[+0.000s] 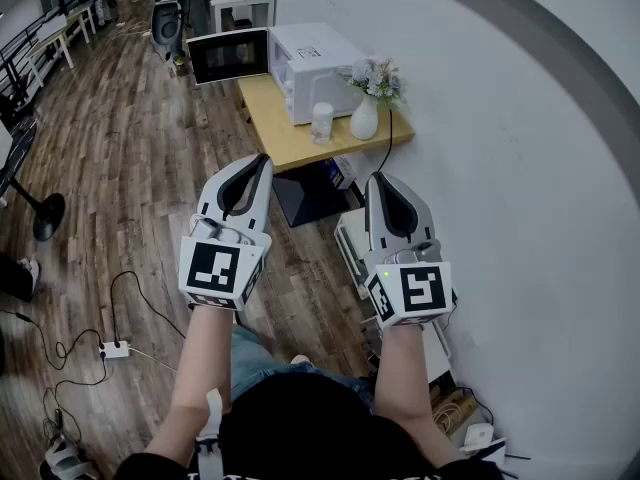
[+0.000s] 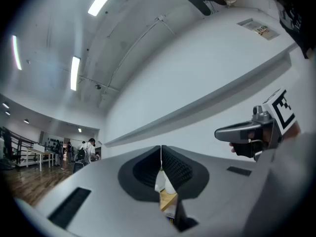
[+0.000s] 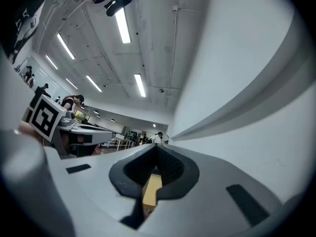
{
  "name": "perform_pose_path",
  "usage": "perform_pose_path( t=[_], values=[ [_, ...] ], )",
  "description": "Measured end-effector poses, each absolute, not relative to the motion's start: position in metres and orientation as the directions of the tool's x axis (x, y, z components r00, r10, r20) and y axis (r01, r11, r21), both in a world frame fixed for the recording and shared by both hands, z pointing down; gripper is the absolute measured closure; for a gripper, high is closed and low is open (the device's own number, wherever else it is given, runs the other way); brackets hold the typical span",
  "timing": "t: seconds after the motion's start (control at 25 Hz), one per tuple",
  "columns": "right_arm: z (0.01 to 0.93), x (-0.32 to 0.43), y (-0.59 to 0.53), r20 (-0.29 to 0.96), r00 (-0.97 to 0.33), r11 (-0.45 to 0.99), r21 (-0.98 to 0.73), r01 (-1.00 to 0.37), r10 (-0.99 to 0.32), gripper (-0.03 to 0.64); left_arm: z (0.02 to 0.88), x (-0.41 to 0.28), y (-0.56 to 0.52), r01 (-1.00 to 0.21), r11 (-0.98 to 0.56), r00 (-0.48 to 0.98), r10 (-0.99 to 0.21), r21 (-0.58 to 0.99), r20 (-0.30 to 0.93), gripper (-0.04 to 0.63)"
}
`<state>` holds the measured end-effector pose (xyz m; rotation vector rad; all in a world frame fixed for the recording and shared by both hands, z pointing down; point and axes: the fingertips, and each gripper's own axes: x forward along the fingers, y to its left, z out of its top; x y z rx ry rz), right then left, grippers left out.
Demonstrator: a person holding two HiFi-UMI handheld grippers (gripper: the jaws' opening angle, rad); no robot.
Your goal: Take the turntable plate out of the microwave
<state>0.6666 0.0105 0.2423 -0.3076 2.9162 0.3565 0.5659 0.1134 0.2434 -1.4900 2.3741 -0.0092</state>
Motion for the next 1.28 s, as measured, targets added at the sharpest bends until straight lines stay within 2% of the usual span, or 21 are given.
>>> perform_pose_path(
  t=[0.36,0.4,0.48,0.56,0.68,0.76,1.28],
  values=[
    [0.238,0.674,0.011,-0.211,-0.959,0.943,0.231,-0.239,-0.192,0.6,0.244,0.571,0.119,-0.873,0.46,-0.407,-0.87,-0.16,-0.278,0.581],
    [0.24,0.672,0.011,-0.202,-0.962,0.948,0.222,-0.23,-0.186,0.6,0.246,0.57,0.12,-0.874,0.46,-0.41,-0.871,-0.155,-0.271,0.568],
    [0.245,0.666,0.013,-0.185,-0.969,0.959,0.201,-0.2,-0.163,0.583,0.253,0.566,0.119,-0.88,0.453,-0.411,-0.878,-0.144,-0.246,0.46],
    [0.25,0.661,0.017,-0.176,-0.974,0.969,0.177,-0.173,-0.142,0.331,0.261,0.561,0.12,-0.882,0.454,-0.421,-0.879,-0.127,-0.224,0.343],
    [0.257,0.655,0.019,-0.166,-0.973,0.971,0.145,-0.188,-0.164,0.263,0.269,0.551,0.127,-0.88,0.468,-0.445,-0.871,-0.076,-0.205,0.216],
    [0.263,0.65,0.02,-0.141,-0.975,0.974,0.124,-0.19,-0.172,0.249,0.274,0.543,0.13,-0.879,0.473,-0.456,-0.869,-0.052,-0.191,0.183],
    [0.269,0.578,0.013,-0.103,-0.966,0.965,0.087,-0.247,-0.237,0.247,0.277,0.455,0.131,-0.88,0.473,-0.461,-0.871,-0.042,-0.17,0.172]
  ],
)
